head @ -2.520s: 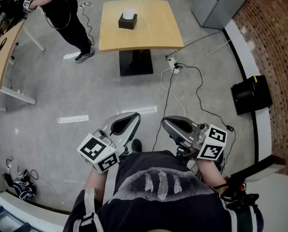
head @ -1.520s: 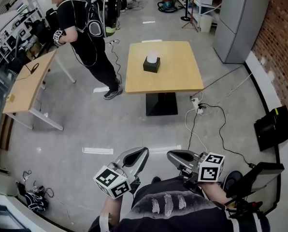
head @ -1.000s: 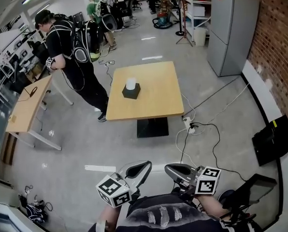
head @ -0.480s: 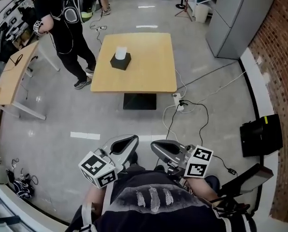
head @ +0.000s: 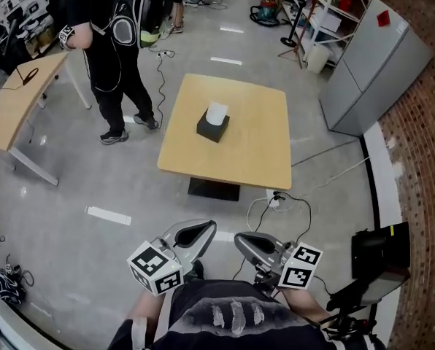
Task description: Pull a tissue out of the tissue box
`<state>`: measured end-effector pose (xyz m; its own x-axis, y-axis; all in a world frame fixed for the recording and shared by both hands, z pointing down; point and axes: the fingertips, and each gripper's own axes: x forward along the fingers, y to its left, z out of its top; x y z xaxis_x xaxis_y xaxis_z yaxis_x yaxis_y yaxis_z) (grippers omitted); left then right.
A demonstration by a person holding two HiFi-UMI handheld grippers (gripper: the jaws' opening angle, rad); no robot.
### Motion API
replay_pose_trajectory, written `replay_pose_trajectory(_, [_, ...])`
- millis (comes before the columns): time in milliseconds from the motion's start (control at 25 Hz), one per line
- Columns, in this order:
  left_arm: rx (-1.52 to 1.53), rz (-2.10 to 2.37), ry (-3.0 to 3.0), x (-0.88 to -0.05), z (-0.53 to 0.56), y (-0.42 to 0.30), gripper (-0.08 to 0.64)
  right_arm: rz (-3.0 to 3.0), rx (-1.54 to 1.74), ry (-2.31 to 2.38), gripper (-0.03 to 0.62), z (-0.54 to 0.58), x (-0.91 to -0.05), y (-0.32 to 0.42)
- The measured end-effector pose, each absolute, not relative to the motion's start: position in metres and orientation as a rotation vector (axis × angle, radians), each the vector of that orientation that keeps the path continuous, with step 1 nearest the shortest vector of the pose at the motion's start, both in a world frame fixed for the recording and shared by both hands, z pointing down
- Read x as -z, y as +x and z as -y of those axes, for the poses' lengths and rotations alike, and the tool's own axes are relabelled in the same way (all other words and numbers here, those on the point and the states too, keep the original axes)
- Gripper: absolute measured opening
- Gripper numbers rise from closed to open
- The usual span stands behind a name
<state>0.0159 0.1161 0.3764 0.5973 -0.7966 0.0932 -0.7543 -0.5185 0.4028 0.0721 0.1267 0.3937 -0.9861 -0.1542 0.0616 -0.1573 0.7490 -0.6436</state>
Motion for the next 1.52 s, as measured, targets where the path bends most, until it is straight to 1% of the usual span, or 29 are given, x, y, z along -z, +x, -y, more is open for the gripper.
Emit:
replay_pose_trajectory(80, [0.157, 1.251, 2.422, -0.376, -0.125, -0.021, 0.002, 2.886, -1.111, 0.250, -0.003, -0.136, -0.400, 0.036])
replay_pose_trajectory(200, [0.224, 1.294, 2.459, -0.363, -0.128, -0.076, 0.002, 2.853, -1.036, 0.200, -0.003, -0.138, -0.396, -0.020])
replay_pose_trajectory(360, [0.301, 1.390, 2.437, -0.347, -0.131, -0.116, 0.002, 2.860, -0.906, 0.084, -0.003, -0.135, -0.376, -0.061])
replay_pose_trajectory(520, [0.328, 1.465, 2.388, -0.341, -0.108, -0.111, 0.002, 2.835, -0.834, -0.012, -0.003, -0.112, -0.370, -0.057])
replay_pose_trajectory(760, [0.321, 1.561, 2.317, -0.349, -0.073, -0.102, 0.002, 2.791, -0.824, -0.113, -0.003, -0.066, -0.383, -0.052])
replay_pose_trajectory(840, [0.288, 1.626, 2.291, -0.352, -0.070, -0.118, 0.002, 2.788, -0.791, -0.160, -0.003, -0.062, -0.390, -0.066])
replay_pose_trajectory(960, [0.248, 1.721, 2.244, -0.345, -0.075, -0.162, 0.002, 2.778, -0.771, -0.246, -0.003, -0.072, -0.393, -0.103])
replay_pose_trajectory(1040, [0.229, 1.740, 2.224, -0.339, -0.066, -0.177, 0.002, 2.780, -0.805, -0.265, -0.003, -0.062, -0.393, -0.115])
replay_pose_trajectory(1200, [0.177, 1.708, 2.215, -0.342, -0.013, -0.163, 0.002, 2.794, -0.896, -0.224, -0.003, -0.003, -0.404, -0.103])
replay_pose_trajectory(1320, [0.074, 1.683, 2.189, -0.347, 0.007, -0.157, 0.002, 2.788, -0.974, -0.189, -0.003, 0.017, -0.418, -0.095])
replay_pose_trajectory(1520, [0.003, 1.717, 2.229, -0.329, 0.073, -0.157, 0.002, 2.822, -0.988, -0.166, -0.003, 0.086, -0.420, -0.090])
